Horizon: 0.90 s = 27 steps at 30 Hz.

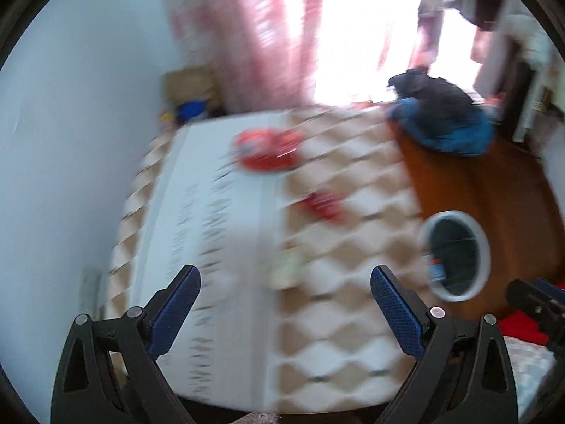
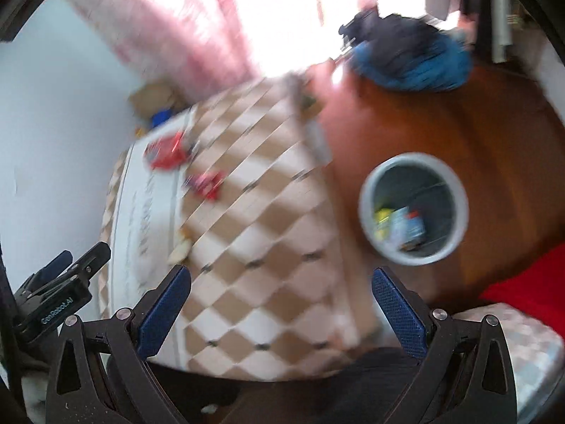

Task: Collect trash
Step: 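Move both open tools back over the table items, then grasp the orange peel with the right tool while the left tool grasps the clear plastic cup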

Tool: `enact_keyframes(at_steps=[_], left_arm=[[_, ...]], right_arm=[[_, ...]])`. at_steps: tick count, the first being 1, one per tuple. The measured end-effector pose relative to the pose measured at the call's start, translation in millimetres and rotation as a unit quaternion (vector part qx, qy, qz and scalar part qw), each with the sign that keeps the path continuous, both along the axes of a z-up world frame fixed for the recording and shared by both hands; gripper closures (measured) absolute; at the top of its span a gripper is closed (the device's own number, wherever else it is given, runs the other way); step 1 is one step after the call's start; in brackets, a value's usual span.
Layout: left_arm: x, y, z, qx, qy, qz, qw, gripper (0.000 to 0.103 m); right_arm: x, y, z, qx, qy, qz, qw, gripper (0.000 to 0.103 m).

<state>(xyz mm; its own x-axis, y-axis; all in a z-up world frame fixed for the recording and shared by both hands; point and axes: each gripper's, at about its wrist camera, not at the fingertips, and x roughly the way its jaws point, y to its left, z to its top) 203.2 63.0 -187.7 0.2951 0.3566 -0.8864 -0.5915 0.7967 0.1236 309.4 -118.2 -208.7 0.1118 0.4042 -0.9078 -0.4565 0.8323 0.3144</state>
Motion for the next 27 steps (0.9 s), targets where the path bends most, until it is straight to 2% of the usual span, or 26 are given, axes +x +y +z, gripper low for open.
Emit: enact_keyframes(at_steps=[5,7,11,16,17,18,19,22,27], left_arm=[[-55,77,-63,-0.001,0.063,0.075,0.9952,0.004],[-71,98,-84,-0.013,0.079,0.098,0.9920,0.004],[-90,126,-116,-0.050,0.090,0.128,0.9865,0.004],[-92,136,-133,-0.091,0.077,0.129,0.9844,0.004],[-91,136,-134,-0.098,0.071,0.124,0.9848,0.004],[-88,136,-135,-0.107,0.064,0.118,0.9852,0.004],[-86,136,-136,-0.114,0.059,0.112,0.9854,0.005],[-73,130,-135,-0.131,0.043,0.085,0.9868,0.005],[-50,118,-137,-0.145,0.025,0.040,0.9882,0.005]], right_arm=[[-26,100,-60,-0.013,0.041,0.060,0.997,0.002],[-30,128,-78,-0.019,0.047,0.071,0.996,0.014],[-33,180,-109,-0.038,0.040,0.085,0.995,0.021],[-32,214,-140,-0.060,0.027,0.097,0.993,0.048],[-35,217,-139,-0.059,0.008,0.101,0.993,0.052],[-37,222,-139,-0.054,0.001,0.112,0.992,0.075],[-40,225,-141,-0.062,-0.005,0.122,0.991,0.091],[-46,224,-138,-0.072,-0.029,0.137,0.987,0.092],[-43,201,-124,-0.080,-0.047,0.129,0.987,0.093]])
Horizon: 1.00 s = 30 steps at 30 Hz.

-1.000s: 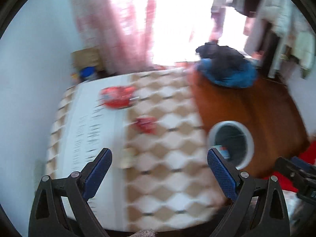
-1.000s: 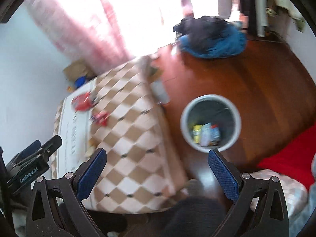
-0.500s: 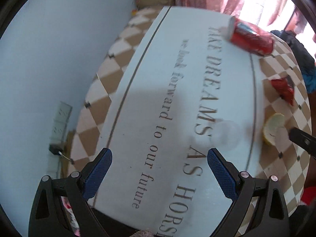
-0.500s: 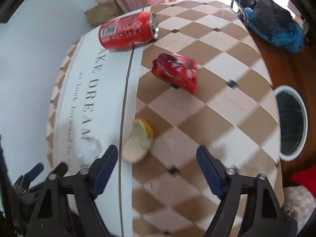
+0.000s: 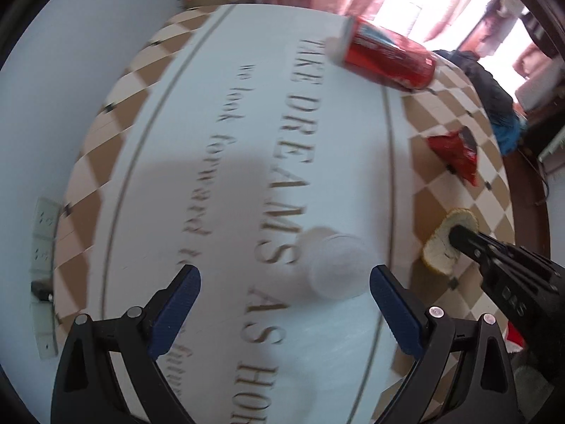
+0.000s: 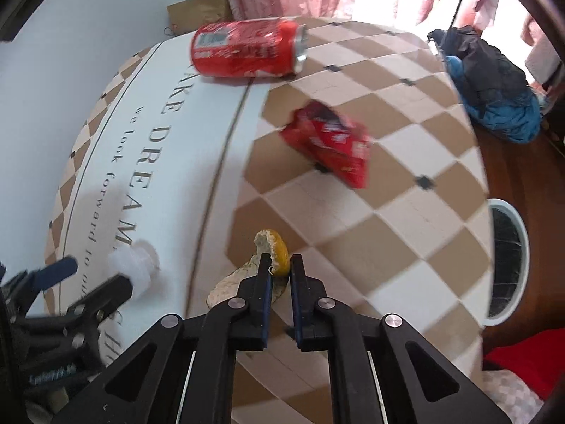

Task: Collect trash
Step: 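Grasp the orange peel with the right tool while the left tool grasps the clear plastic cup, then carry the orange peel and plastic cup with both tools over the bin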

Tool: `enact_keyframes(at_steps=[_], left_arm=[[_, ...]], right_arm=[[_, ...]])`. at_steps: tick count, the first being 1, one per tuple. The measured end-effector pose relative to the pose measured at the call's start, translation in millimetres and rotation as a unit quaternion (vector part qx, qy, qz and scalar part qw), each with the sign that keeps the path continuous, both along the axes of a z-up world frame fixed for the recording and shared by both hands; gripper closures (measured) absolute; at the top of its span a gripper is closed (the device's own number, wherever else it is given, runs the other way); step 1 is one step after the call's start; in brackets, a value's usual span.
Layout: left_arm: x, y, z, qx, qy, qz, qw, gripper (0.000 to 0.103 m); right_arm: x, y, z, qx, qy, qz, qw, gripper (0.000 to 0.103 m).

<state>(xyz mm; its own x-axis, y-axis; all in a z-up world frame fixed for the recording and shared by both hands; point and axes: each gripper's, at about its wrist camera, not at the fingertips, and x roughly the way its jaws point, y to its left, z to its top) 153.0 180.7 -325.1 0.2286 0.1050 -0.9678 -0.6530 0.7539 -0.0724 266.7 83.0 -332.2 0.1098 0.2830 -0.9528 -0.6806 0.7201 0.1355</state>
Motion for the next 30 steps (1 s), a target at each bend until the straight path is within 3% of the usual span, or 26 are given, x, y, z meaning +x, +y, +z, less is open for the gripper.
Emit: enact_keyframes(at_steps=[4,6,8,9,10,11,22,30], left_arm=[[16,-8,-7,-0.023,-0.003,-0.024,0.9994,0.006],[21,-15,-6,-0.021,-0.004,-0.031,0.9993,0.011],[26,-18,-8,-0.017,-0.001,-0.038,0.9991,0.041],[27,-17,-10,-0.016,0.001,-0.041,0.9990,0.048],[28,-18,-11,-0.014,0.004,-0.045,0.9989,0.063],[29,-18,-12,-0.012,0.004,-0.048,0.9988,0.069],[17,-26,25,0.045,-0.025,-0.040,0.9979,0.069],[9,-46,90,0.119,-0.065,-0.049,0.9896,0.069]], right_arm=[[8,-22,1,0.000,0.013,-0.021,1.000,0.093],[12,-29,-3,-0.002,0.019,-0.031,0.999,0.093],[15,-35,-8,-0.003,0.027,-0.039,0.999,0.093],[15,-38,-9,-0.002,0.029,-0.042,0.999,0.093],[16,-40,-10,-0.003,0.030,-0.043,0.999,0.093],[16,-42,-11,-0.002,0.032,-0.045,0.999,0.093],[7,-50,15,0.019,0.017,-0.034,0.999,0.094],[0,-71,71,0.064,-0.018,-0.025,0.998,0.094]])
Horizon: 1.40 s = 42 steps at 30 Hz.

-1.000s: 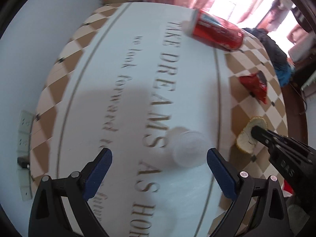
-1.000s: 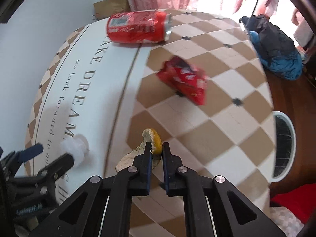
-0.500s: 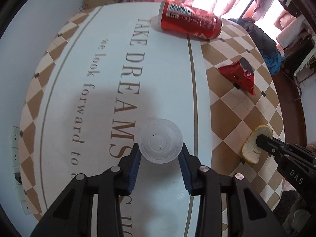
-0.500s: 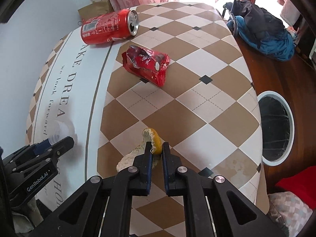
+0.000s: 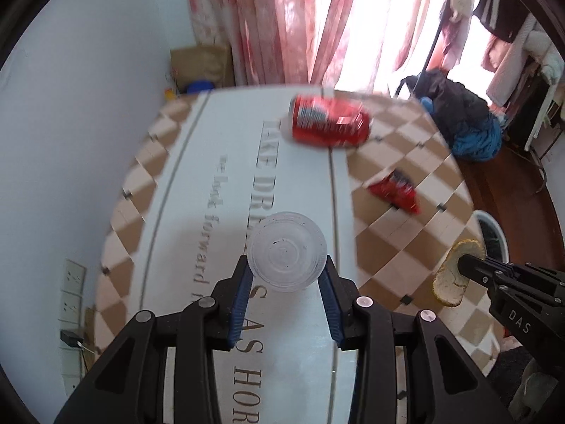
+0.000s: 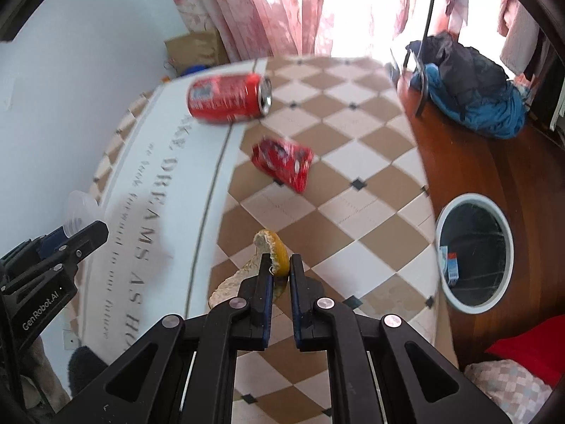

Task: Collect trash
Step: 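Carry the orange peel and plastic cup with both tools over the bin, then open both tools to drop the peel and cup into the bin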

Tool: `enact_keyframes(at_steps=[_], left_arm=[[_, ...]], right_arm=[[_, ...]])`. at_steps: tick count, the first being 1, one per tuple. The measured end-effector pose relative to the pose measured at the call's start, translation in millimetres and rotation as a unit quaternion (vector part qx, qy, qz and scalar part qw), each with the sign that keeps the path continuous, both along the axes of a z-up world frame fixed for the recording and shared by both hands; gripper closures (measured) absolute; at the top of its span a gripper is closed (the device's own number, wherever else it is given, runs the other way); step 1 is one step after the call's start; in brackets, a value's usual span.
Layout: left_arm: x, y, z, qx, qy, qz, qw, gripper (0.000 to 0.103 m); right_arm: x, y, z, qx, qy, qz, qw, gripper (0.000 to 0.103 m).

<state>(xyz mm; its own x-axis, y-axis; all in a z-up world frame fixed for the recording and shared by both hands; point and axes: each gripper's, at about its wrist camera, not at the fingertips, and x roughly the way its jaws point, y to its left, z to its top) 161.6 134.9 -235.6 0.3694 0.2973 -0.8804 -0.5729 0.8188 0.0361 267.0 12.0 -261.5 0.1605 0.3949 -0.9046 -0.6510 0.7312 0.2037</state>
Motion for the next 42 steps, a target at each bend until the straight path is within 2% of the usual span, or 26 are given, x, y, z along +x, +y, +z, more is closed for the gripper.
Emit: enact_keyframes(at_steps=[6,10,15,19,25,30,35,42], left_arm=[[14,-35,58,0.028,-0.047,-0.031,0.9981,0.069],[37,-68,90,0.029,-0.076,-0.062,0.9947,0.069],[78,-120,107,0.021,-0.096,-0.107,0.9894,0.069],[124,-167,100,0.004,-0.098,-0.151,0.9838,0.069],[198,-248,63,-0.035,-0.076,-0.212,0.9737,0.069],[253,-298,10,-0.069,-0.030,-0.245,0.9665,0.069],[301,-316,-52,-0.087,0.027,-0.257,0.9622,0.069],[338,-311,-116,-0.099,0.079,-0.246,0.9610,0.069]], right_arm=[[13,-40,55,0.049,-0.024,-0.020,0.998,0.094],[31,-83,87,0.073,-0.039,-0.046,0.995,0.094],[60,-154,112,0.081,-0.060,-0.085,0.991,0.094],[90,-212,110,0.066,-0.069,-0.125,0.988,0.094],[141,-294,67,0.030,-0.050,-0.188,0.981,0.094],[187,-340,2,-0.001,-0.002,-0.218,0.976,0.094],[226,-359,-67,-0.014,0.051,-0.229,0.972,0.094],[263,-364,-155,-0.028,0.114,-0.240,0.964,0.094]])
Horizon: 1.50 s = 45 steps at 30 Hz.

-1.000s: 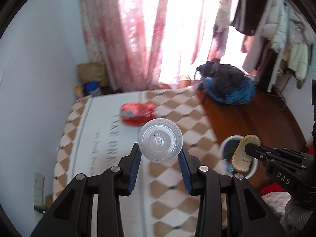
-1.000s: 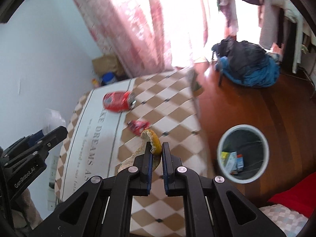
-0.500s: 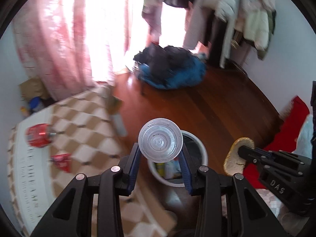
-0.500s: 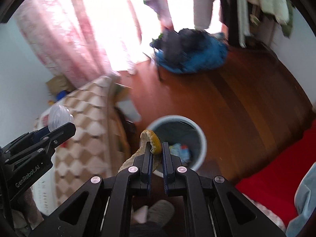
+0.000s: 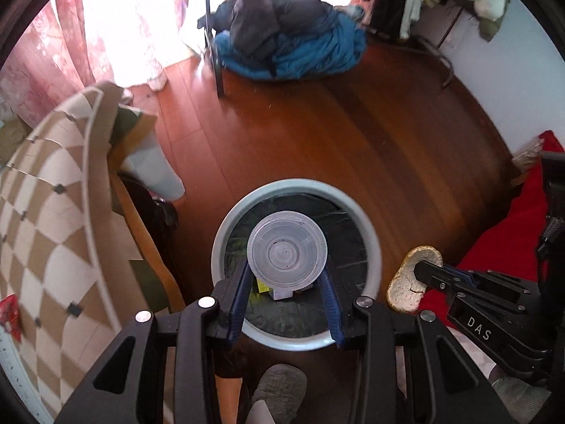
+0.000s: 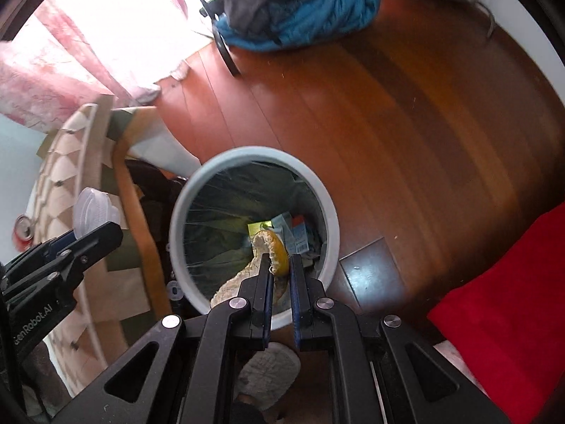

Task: Collect trash
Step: 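Open both tools to drop the peel and cup into the bin, then move both open tools back toward the Coke can and red bag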

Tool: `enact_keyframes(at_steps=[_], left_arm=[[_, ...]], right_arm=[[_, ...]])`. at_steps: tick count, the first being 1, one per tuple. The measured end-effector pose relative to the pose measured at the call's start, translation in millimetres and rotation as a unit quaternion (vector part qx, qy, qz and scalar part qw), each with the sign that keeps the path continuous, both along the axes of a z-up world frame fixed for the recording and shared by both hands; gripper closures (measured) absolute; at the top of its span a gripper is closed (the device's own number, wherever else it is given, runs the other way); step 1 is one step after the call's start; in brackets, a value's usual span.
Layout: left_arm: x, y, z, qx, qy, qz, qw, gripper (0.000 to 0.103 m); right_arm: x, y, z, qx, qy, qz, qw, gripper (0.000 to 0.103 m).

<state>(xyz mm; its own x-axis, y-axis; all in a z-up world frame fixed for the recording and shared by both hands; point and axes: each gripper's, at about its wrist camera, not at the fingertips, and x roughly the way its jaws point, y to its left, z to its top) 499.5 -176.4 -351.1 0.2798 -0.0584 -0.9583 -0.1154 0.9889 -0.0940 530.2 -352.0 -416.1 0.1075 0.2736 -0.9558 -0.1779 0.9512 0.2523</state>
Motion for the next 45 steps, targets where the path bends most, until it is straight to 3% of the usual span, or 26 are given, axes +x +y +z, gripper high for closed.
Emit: enact_keyframes(at_steps=[5,12,13,14,16,19,20,23,25,27,29,36,45], left_arm=[[11,5,-30,0.002,0.027,0.005,0.9996,0.069],[7,7,-39,-0.003,0.045,0.014,0.9989,0.068],[6,8,-40,-0.006,0.049,0.017,0.9986,0.068],[5,9,-39,-0.006,0.052,0.020,0.9984,0.065],[1,8,-35,0.005,0.051,0.020,0.9985,0.060],[-5,10,-27,0.011,0.048,0.023,0.9985,0.057],[-6,12,-26,0.013,0.046,0.025,0.9985,0.044],[-11,14,-15,0.024,0.039,0.031,0.9985,0.012],[-16,15,-8,0.023,0.039,0.032,0.9984,0.010],[-19,17,-4,0.022,0.040,0.035,0.9984,0.009],[-22,20,4,0.026,0.035,0.036,0.9984,0.001],[-42,24,35,0.036,0.014,0.043,0.9983,0.001],[-77,27,88,0.041,-0.023,0.047,0.9978,0.001]], right_arm=[[12,7,-41,0.007,0.029,-0.001,1.000,0.094],[15,18,-62,-0.007,0.044,0.016,0.999,0.089],[14,19,-61,-0.010,0.042,0.018,0.999,0.079],[14,20,-59,-0.013,0.038,0.019,0.999,0.059],[11,19,-52,-0.026,0.029,0.021,0.999,0.038],[7,20,-41,-0.034,0.022,0.027,0.999,0.030],[5,19,-37,-0.036,0.020,0.027,0.999,0.021],[1,17,-23,-0.042,0.016,0.029,0.999,0.009],[-4,16,-14,-0.043,0.015,0.029,0.999,0.001],[-9,16,-4,-0.046,0.008,0.031,0.998,0.000],[-13,14,7,-0.053,0.001,0.029,0.998,0.000],[-31,9,44,-0.067,-0.023,0.027,0.997,0.000],[-66,6,118,-0.078,-0.075,0.026,0.994,0.000]])
